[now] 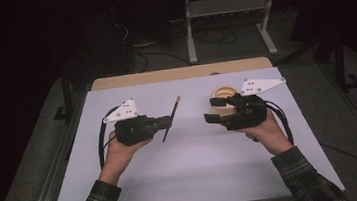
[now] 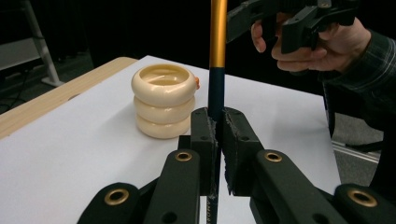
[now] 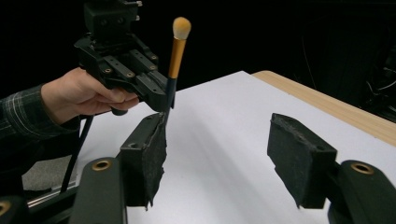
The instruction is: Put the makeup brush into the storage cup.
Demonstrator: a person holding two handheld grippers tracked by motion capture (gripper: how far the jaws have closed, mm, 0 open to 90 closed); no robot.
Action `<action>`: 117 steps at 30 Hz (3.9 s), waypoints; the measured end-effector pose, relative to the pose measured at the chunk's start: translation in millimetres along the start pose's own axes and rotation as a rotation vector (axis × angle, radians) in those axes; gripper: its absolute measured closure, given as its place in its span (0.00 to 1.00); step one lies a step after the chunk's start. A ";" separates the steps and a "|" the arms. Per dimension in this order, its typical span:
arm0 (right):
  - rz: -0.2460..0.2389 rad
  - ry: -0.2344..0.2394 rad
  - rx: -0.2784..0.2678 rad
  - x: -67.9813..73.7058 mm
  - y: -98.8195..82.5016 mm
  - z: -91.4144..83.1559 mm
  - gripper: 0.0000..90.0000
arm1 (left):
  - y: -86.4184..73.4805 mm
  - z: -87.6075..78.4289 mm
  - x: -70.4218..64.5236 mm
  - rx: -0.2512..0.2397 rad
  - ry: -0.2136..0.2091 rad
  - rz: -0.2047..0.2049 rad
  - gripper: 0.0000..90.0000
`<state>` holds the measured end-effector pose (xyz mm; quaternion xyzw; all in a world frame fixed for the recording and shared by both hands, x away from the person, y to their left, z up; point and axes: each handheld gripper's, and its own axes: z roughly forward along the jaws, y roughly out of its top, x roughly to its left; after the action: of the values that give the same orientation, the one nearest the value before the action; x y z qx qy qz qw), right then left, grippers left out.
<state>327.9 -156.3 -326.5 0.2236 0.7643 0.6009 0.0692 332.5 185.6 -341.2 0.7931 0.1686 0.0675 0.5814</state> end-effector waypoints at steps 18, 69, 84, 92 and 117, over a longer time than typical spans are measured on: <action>0.011 0.057 -0.023 11.5 8.5 21.9 0.55 | -0.4 13.0 -7.2 -0.028 -0.015 0.000 0.93; 0.066 0.092 -0.052 17.4 11.7 41.9 0.92 | -3.4 30.8 -17.0 -0.029 -0.063 0.005 0.92; 0.042 0.076 -0.033 18.7 12.5 42.2 0.92 | -5.6 32.0 -15.4 0.002 -0.069 0.022 0.83; 0.022 0.059 -0.023 17.9 13.0 37.9 0.92 | -5.3 27.6 -14.4 0.029 -0.066 0.024 0.67; -0.017 -0.025 0.010 10.8 16.6 16.0 0.92 | -16.9 -6.0 -16.3 0.200 0.016 0.057 0.31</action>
<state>328.5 -134.5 -313.3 0.2250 0.7682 0.5936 0.0825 312.3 189.9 -353.8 0.8511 0.1567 0.0731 0.4957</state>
